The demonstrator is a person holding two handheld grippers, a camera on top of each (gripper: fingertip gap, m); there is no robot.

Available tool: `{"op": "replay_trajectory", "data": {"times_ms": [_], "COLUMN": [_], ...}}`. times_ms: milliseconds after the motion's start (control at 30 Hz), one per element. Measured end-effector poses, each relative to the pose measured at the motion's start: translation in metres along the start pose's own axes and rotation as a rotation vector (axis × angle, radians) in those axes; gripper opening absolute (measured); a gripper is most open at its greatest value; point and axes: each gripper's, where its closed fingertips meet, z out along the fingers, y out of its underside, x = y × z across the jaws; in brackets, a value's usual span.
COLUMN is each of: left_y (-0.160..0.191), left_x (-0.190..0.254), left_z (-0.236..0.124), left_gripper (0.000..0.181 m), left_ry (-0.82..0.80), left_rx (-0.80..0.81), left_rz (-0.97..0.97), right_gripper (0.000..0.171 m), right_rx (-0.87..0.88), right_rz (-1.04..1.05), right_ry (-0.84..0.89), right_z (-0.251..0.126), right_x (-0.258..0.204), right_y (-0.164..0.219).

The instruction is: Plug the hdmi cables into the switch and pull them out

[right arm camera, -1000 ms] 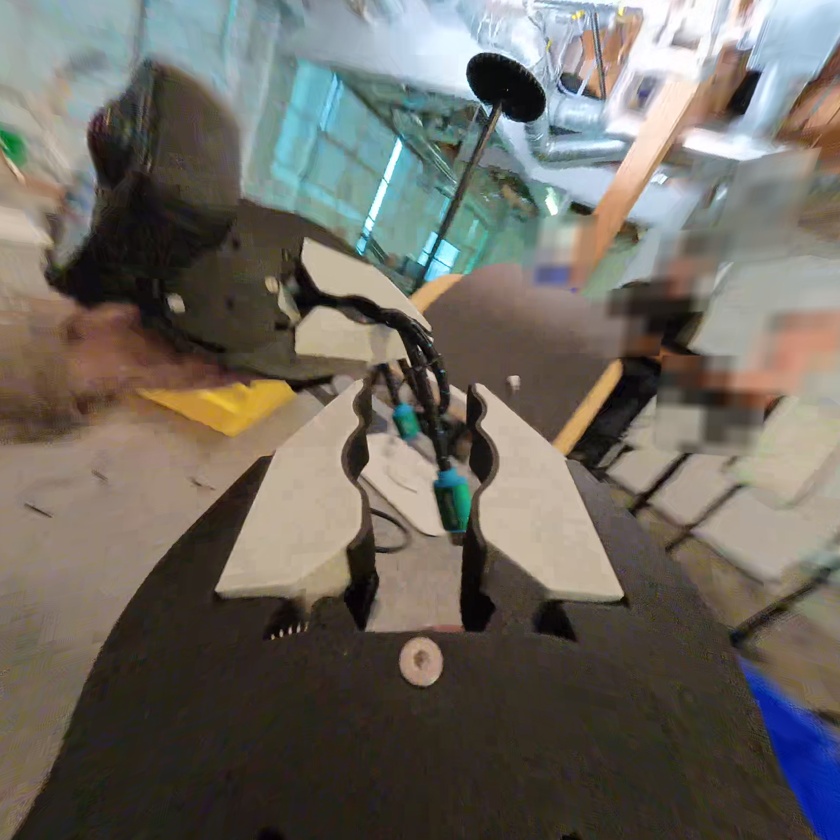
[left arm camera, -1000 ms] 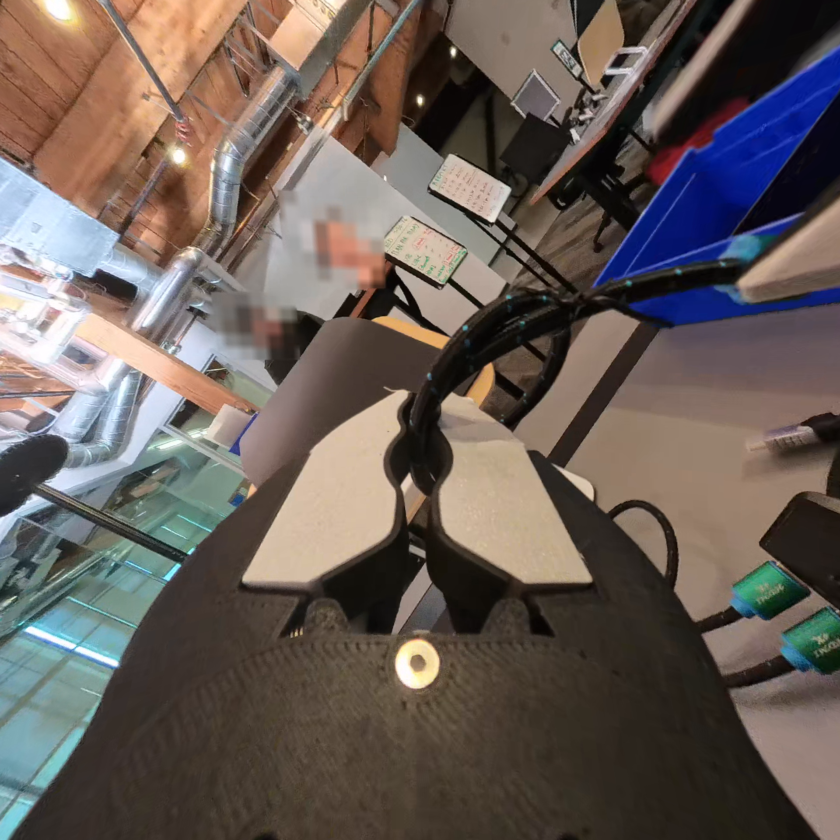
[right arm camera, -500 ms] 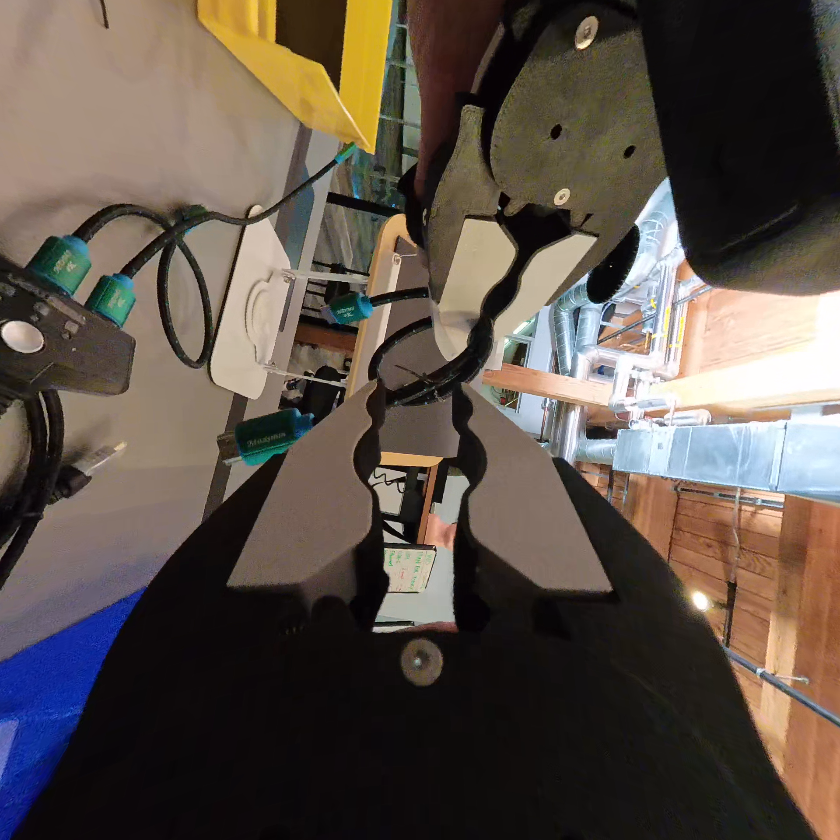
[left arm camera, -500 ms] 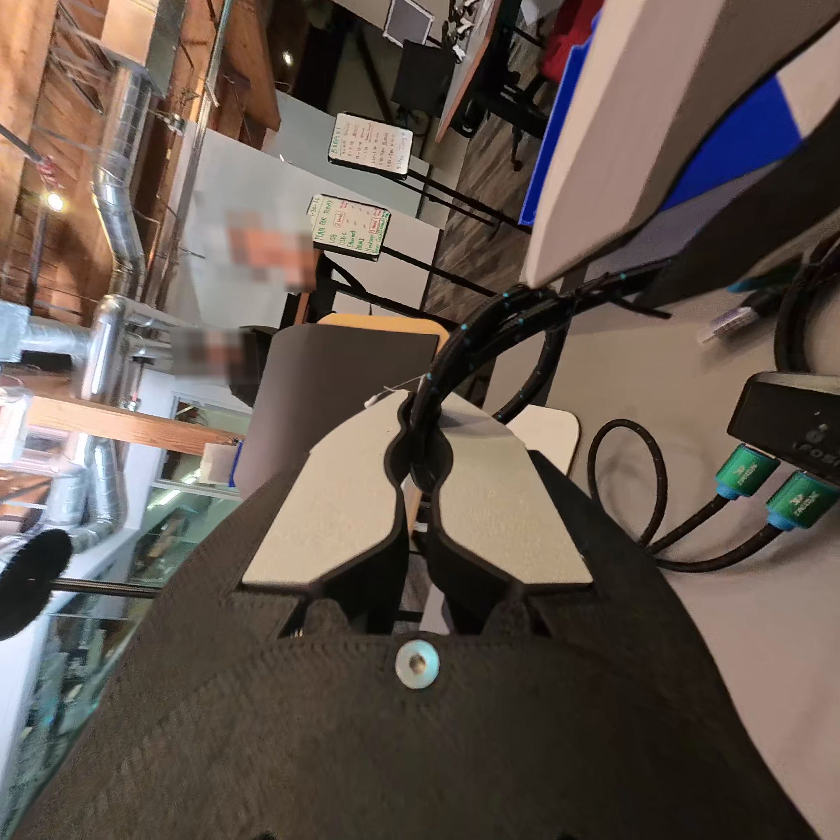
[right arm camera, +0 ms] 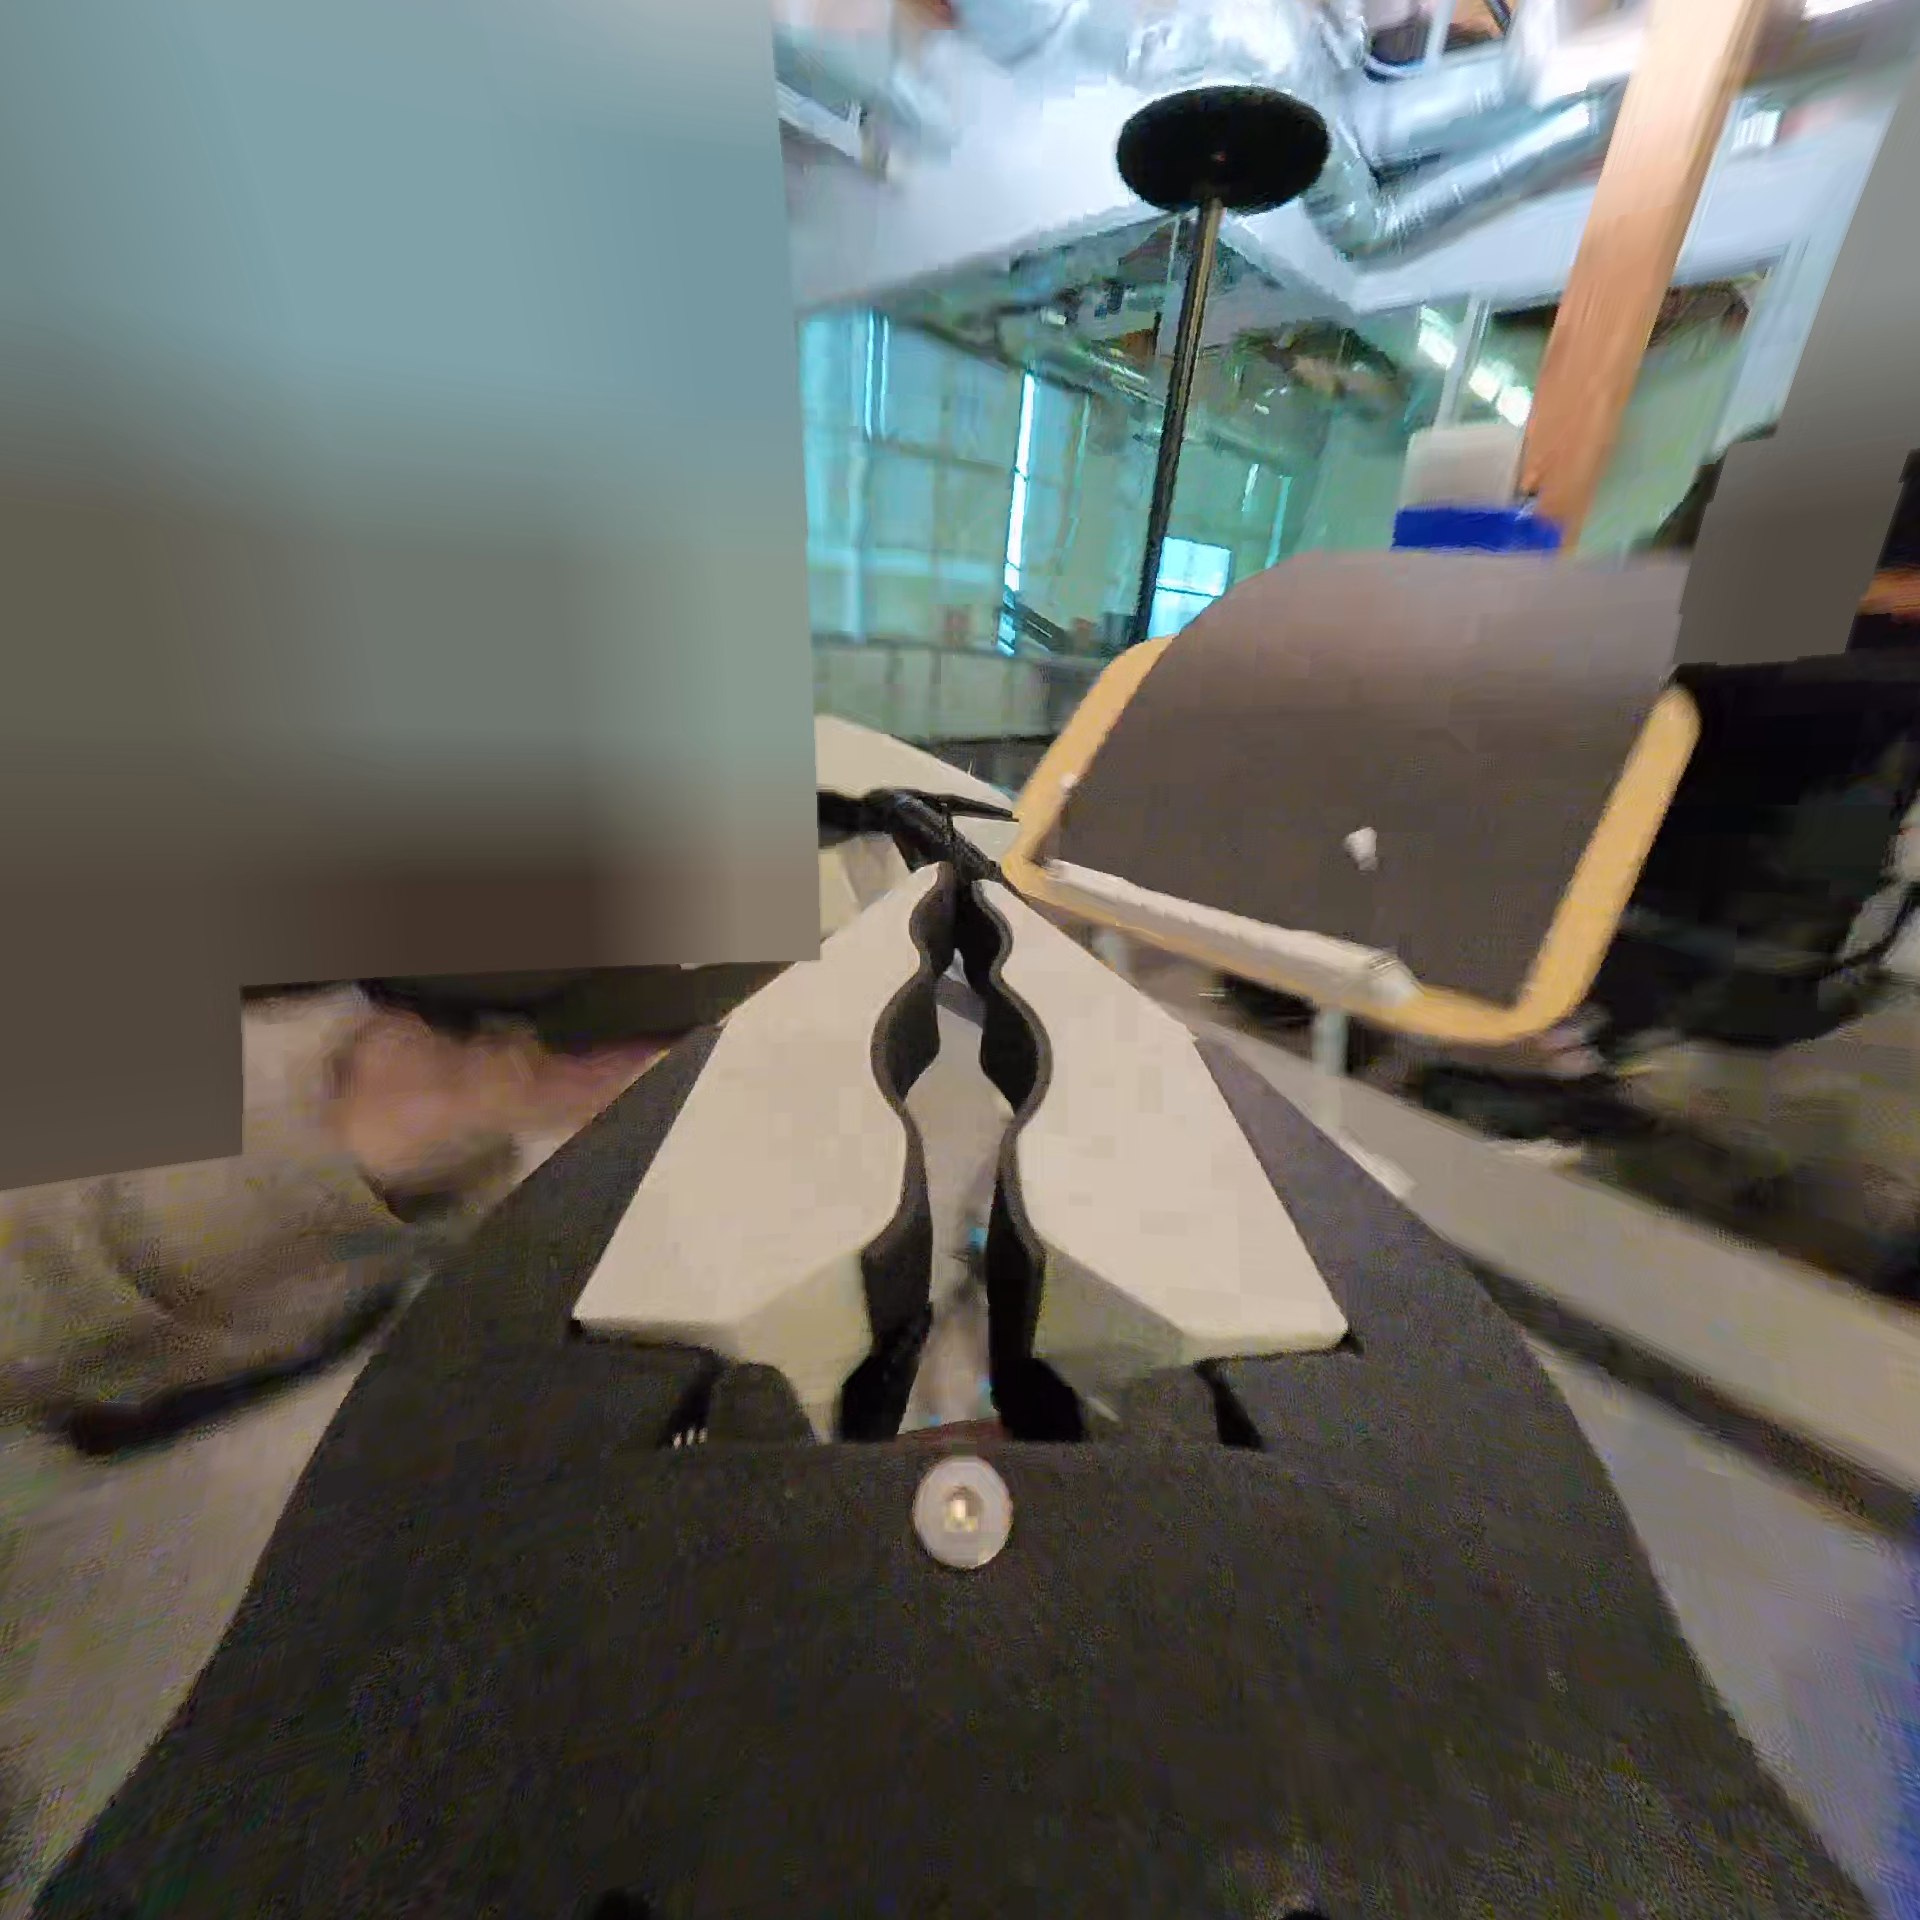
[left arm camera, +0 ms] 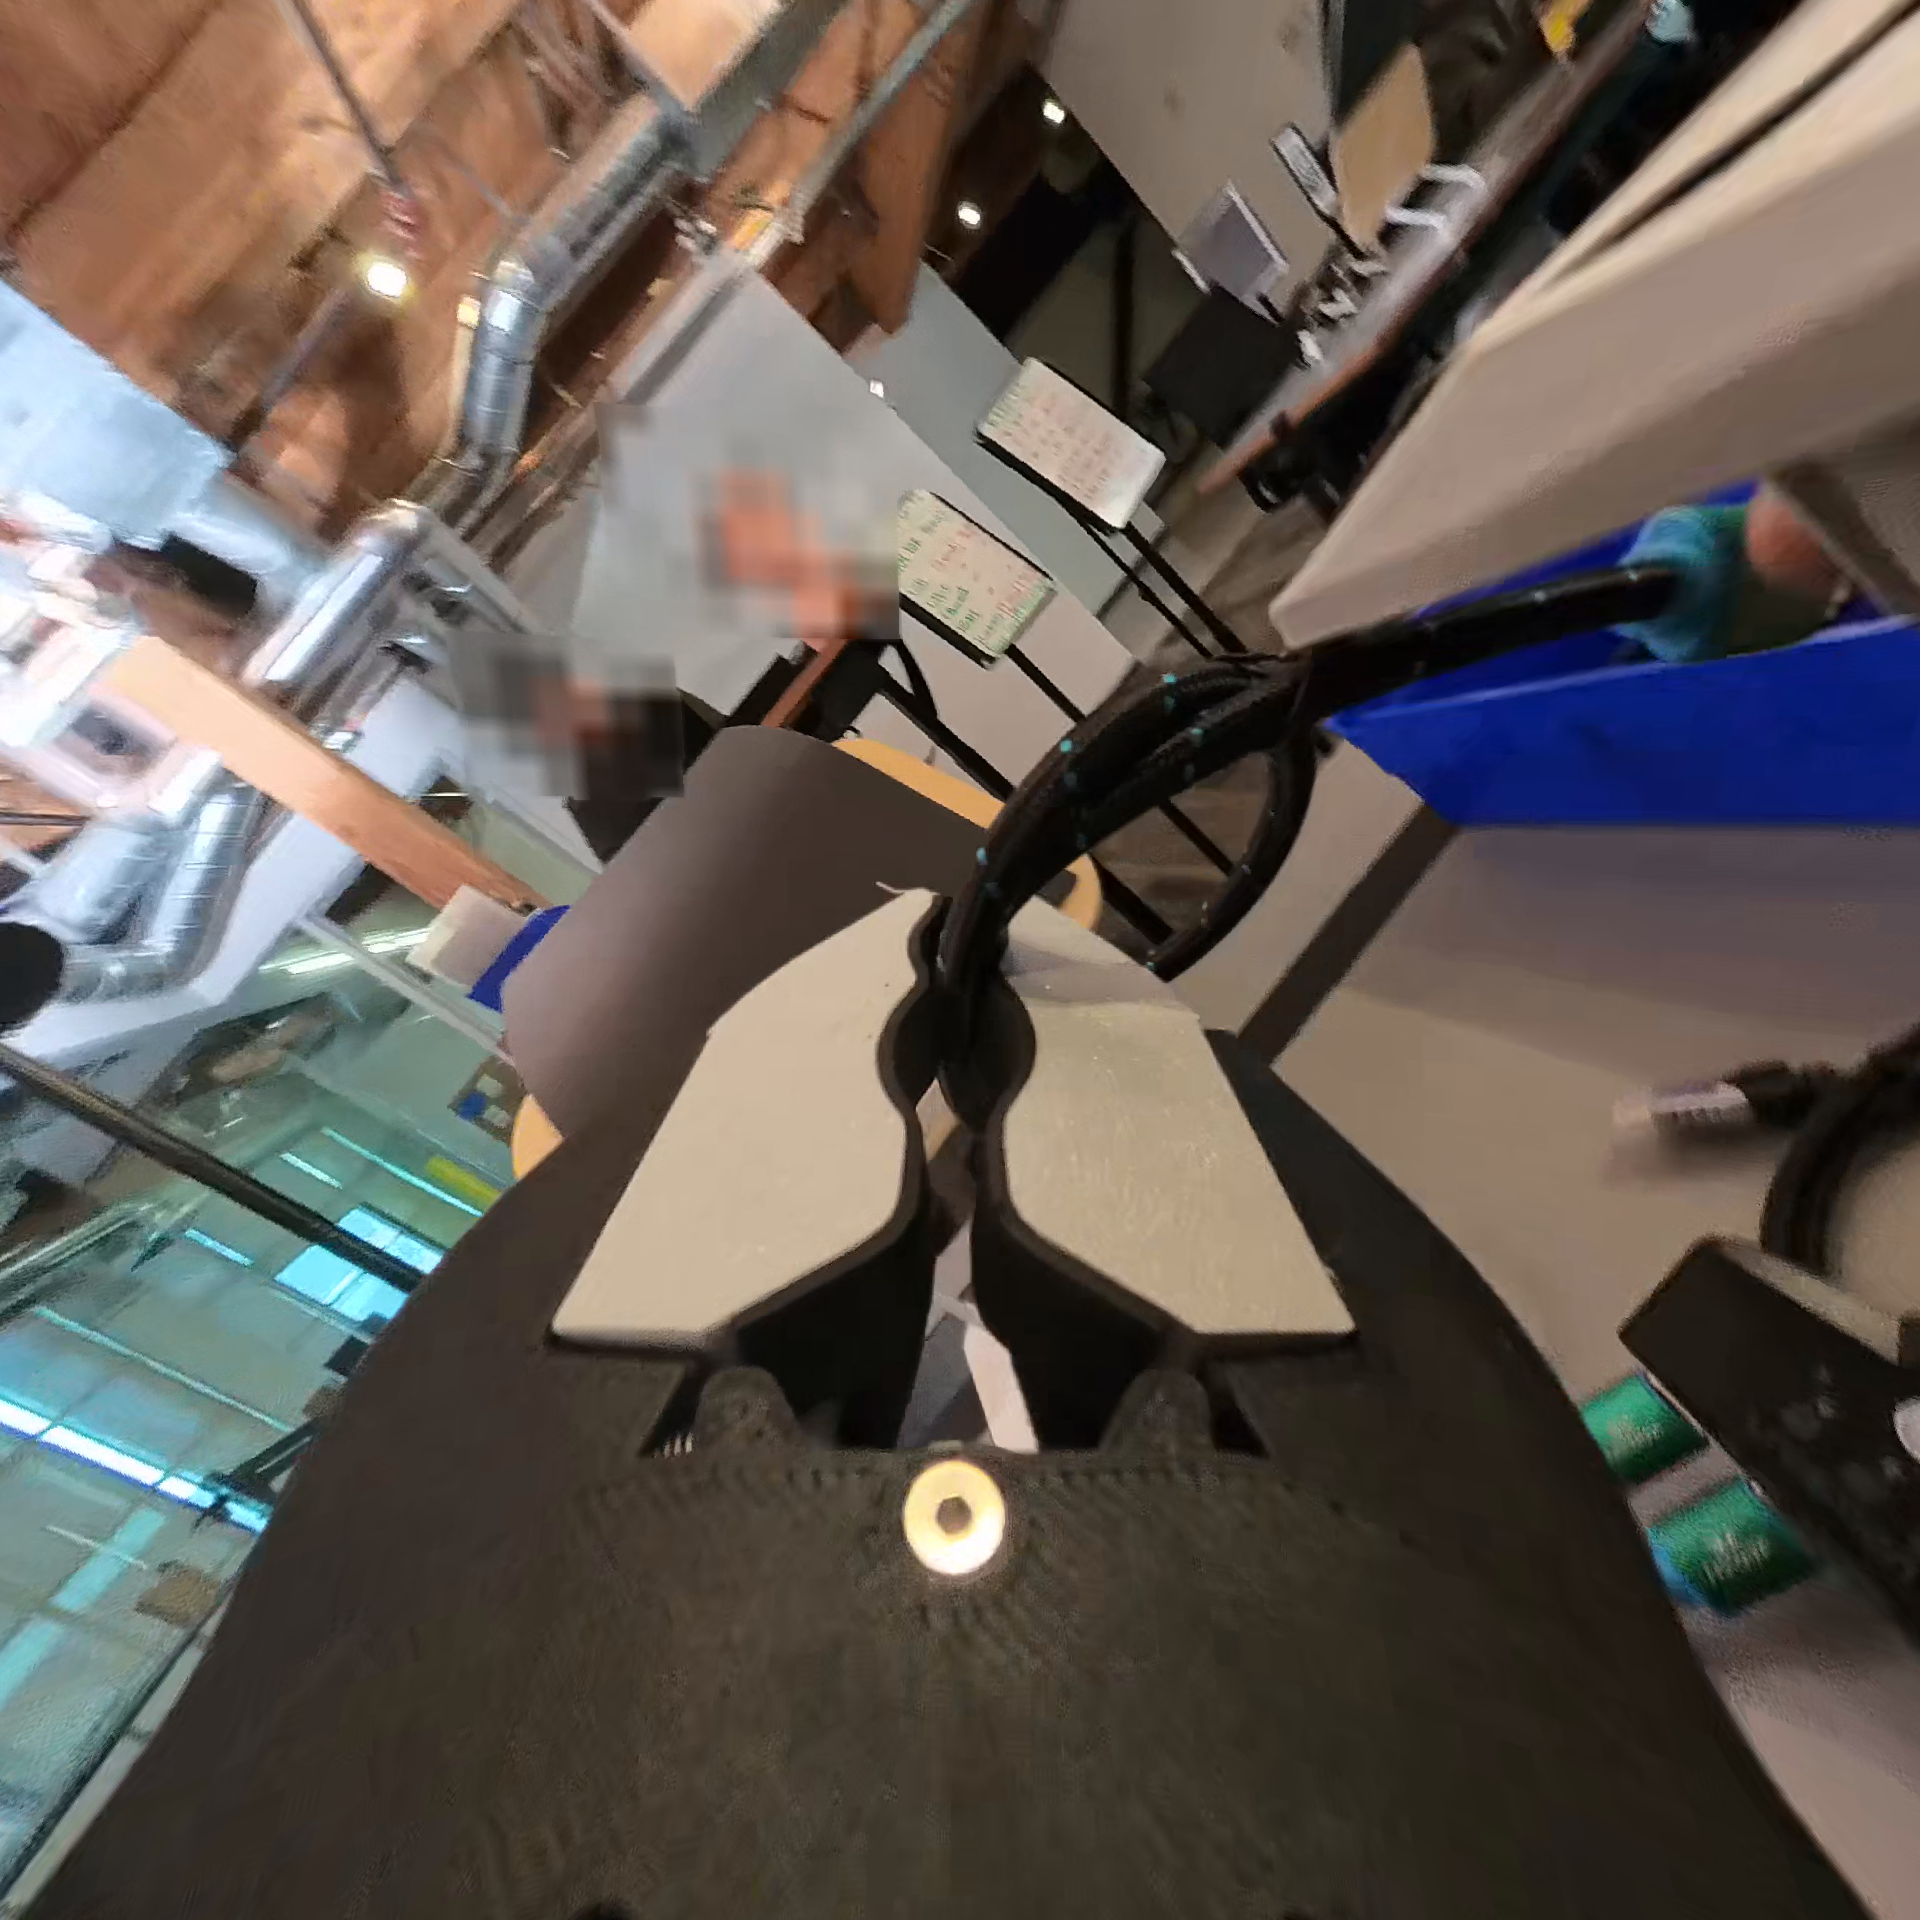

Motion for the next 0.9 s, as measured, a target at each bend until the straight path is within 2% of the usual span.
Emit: {"op": "replay_trajectory", "data": {"times_ms": [67,133,300,367,467,500,633,767,833,900], "left_y": [-0.001,0.001,0.004,0.004,0.012,0.015,0.016,0.016,0.016,0.016], "left_x": [0.0,0.0,0.007,0.008,0.003,-0.001,-0.008,-0.006,-0.005,-0.005], "left_z": [0.003,0.007,0.006,0.004,0.004,0.004,0.002,0.002,0.002,0.001], "left_gripper": [0.002,0.002,0.002,0.002,0.001,0.002,0.002,0.002,0.002,0.002], "left_ry": [-0.053,-0.087,-0.088,-0.099,-0.085,-0.092,-0.091,-0.095,-0.093,-0.096], "left_rx": [0.017,0.029,0.038,0.055,0.033,0.028,0.017,-0.003,-0.005,-0.007], "left_rz": [-0.035,-0.066,-0.11,-0.104,-0.091,-0.062,-0.03,0.03,0.037,0.046], "right_gripper": [0.0,0.0,0.0,0.002,0.016,0.026,0.034,0.032,0.034,0.038], "right_rx": [0.164,0.285,0.385,0.38,0.269,0.171,-0.08,-0.167,-0.202,-0.191], "right_rz": [0.572,0.889,1.115,1.116,0.886,0.706,-0.225,-0.895,-1.006,-0.944], "right_ry": [-0.075,-0.125,-0.124,-0.138,-0.16,-0.123,0.137,0.175,0.174,0.178], "right_z": [-0.002,-0.004,-0.01,-0.011,-0.016,-0.017,-0.023,-0.015,-0.01,-0.008], "right_x": [0.005,0.0,-0.022,-0.03,-0.037,-0.039,-0.024,-0.034,-0.033,-0.027], "right_y": [0.0,0.007,0.02,0.021,0.019,0.023,0.019,0.009,0.014,0.012]}}
